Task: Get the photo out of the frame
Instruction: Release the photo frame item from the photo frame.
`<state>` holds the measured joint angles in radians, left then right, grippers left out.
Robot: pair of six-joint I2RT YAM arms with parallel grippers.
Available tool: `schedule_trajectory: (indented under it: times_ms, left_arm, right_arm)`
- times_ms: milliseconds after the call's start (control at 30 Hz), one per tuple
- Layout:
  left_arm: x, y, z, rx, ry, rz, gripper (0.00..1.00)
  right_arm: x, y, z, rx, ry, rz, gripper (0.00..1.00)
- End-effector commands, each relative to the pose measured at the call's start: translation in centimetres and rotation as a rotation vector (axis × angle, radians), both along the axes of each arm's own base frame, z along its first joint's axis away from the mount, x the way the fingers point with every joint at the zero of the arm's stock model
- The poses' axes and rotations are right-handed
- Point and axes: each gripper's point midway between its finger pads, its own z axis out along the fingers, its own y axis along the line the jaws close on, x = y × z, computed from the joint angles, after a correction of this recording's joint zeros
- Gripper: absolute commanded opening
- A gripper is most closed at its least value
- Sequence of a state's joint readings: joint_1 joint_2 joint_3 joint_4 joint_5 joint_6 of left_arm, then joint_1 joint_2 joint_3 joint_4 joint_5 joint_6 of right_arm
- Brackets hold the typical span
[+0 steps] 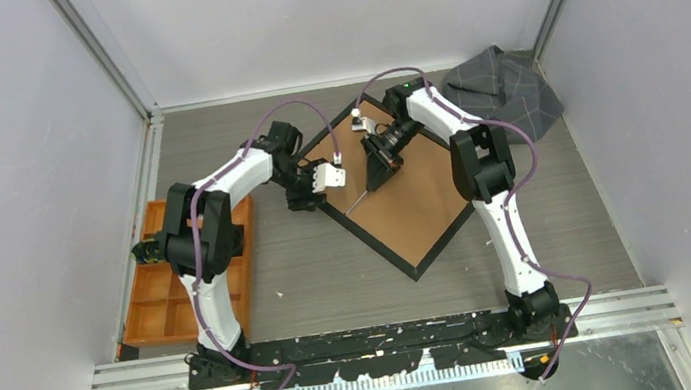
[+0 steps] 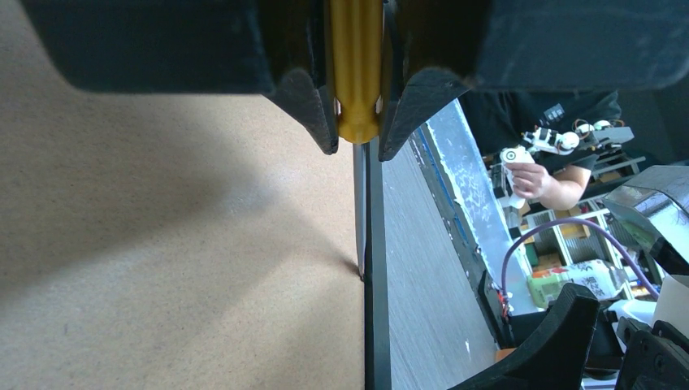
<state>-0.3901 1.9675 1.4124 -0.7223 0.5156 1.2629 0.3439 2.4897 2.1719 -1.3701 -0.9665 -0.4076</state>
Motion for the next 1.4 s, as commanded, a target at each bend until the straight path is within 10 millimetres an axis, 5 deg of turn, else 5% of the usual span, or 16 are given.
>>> schedule_trajectory:
  times_ms: [0,733,1367]
  left_arm:
    - [-3.8,0.2,-2.1,0.036,0.153,-0.006,0.59]
    - [-4.2,0.2,-2.7,0.042,0.179,-0.009,0.59]
    - [-4.0,0.2,-2.2,0.037,0.164,0.001,0.59]
  right_arm:
    - [1.2,-0.2,0.2,-0.011,-0.097,0.014,0.01]
    - [2.7,-0.6,4.1,0.066,-0.153,-0.027,0.01]
    - [0.8,-0.3,0.9,0.009,-0.091,0.028,0.01]
